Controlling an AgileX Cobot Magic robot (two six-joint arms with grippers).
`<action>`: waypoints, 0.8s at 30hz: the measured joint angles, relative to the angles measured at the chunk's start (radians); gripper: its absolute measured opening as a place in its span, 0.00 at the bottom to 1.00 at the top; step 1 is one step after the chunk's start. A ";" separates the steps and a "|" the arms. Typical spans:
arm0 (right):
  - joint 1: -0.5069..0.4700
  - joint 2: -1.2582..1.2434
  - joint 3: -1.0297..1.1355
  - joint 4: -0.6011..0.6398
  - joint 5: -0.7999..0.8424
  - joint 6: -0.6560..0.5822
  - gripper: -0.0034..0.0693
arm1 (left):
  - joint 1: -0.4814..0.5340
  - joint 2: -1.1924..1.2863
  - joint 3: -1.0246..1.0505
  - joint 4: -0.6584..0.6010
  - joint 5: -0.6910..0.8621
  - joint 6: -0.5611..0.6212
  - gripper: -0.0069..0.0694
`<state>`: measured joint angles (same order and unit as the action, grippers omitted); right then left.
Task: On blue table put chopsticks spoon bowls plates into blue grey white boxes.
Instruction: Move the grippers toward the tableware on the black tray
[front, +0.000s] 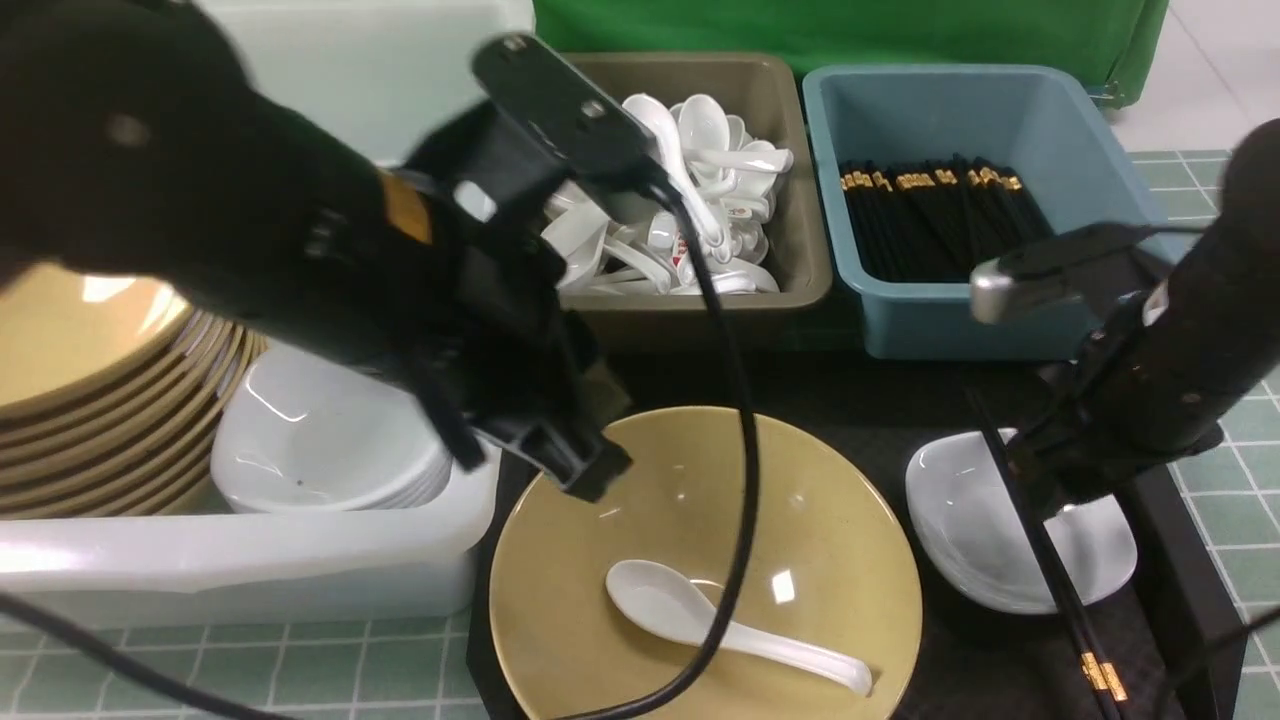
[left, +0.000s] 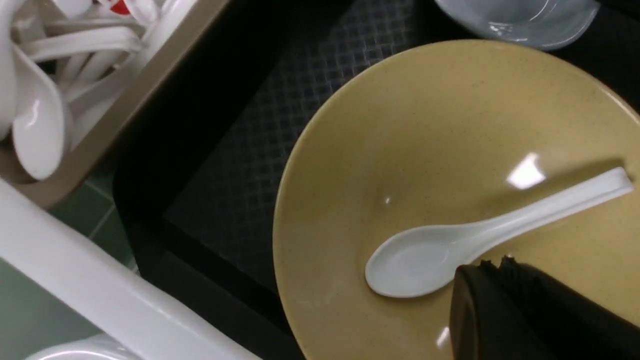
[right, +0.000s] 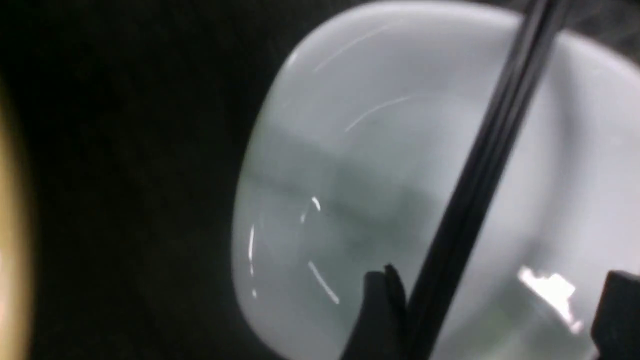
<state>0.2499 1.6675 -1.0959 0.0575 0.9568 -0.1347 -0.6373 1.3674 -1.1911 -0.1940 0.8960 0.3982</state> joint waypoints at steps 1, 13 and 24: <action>-0.001 0.018 0.000 0.000 0.000 0.000 0.83 | 0.000 0.007 0.000 0.001 0.000 0.000 0.07; -0.001 0.105 -0.005 0.026 0.011 0.001 0.49 | 0.000 0.024 0.000 0.006 -0.013 0.000 0.07; 0.000 -0.056 -0.006 0.042 0.112 -0.016 0.25 | 0.000 0.025 0.000 0.007 -0.014 -0.006 0.07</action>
<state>0.2501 1.6119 -1.1016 0.0994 1.0690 -0.1511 -0.6373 1.3926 -1.1911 -0.1866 0.8819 0.3917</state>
